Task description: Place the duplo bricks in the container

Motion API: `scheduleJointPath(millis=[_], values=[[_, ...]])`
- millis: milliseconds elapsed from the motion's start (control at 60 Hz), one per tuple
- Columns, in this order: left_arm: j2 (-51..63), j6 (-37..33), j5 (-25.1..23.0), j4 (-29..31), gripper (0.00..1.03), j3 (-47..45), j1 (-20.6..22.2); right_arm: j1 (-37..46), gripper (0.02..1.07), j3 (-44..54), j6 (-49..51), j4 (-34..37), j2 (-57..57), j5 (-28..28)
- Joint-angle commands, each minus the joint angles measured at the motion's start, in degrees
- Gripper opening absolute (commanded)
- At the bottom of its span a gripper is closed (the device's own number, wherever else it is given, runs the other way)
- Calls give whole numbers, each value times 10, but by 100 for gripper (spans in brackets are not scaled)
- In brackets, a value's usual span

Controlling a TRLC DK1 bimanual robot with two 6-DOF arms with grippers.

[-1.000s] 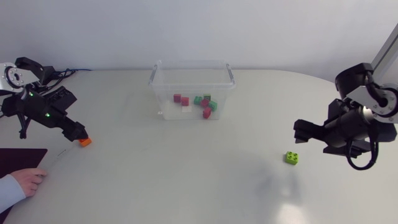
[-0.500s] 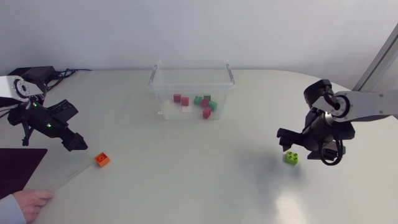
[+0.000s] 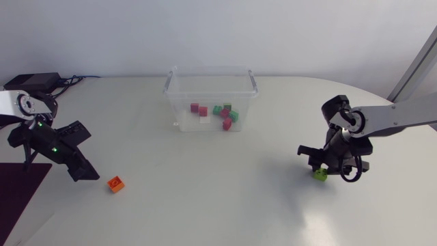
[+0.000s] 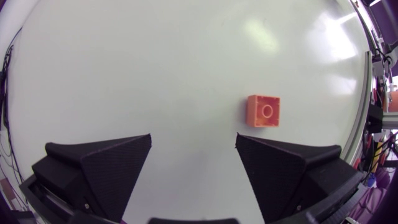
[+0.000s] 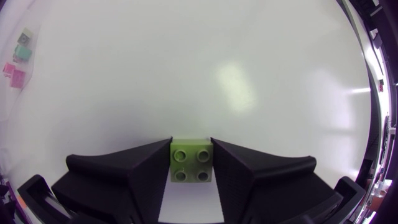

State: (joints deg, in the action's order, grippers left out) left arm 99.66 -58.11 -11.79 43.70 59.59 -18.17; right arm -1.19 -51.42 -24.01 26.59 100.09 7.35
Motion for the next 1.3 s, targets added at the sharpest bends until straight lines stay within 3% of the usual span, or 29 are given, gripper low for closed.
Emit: scheduleJointPath(millis=[0,283,483,667,867,1083,1233,1283], values=[[-41,-20,-8,12,95,-34,11,-8,23,-1,2,0,3,-3],[-154,-19,-6,49,95,-100,45,-59,20,-15,5,50,-89,-23],[-160,-25,-10,44,95,-118,64,-111,20,-54,5,86,-141,-30],[-136,-17,-17,11,95,-124,75,-169,20,-105,4,102,-188,-34],[-125,12,-14,-58,95,-155,107,-207,20,-180,0,126,-180,-30],[-97,34,-9,-92,94,-162,113,-240,20,-235,0,117,-168,-21],[-82,41,-2,-120,82,-176,113,-242,20,-253,8,80,-151,-16],[-77,43,-2,-132,68,-181,114,-243,20,-257,11,67,-147,-14]])
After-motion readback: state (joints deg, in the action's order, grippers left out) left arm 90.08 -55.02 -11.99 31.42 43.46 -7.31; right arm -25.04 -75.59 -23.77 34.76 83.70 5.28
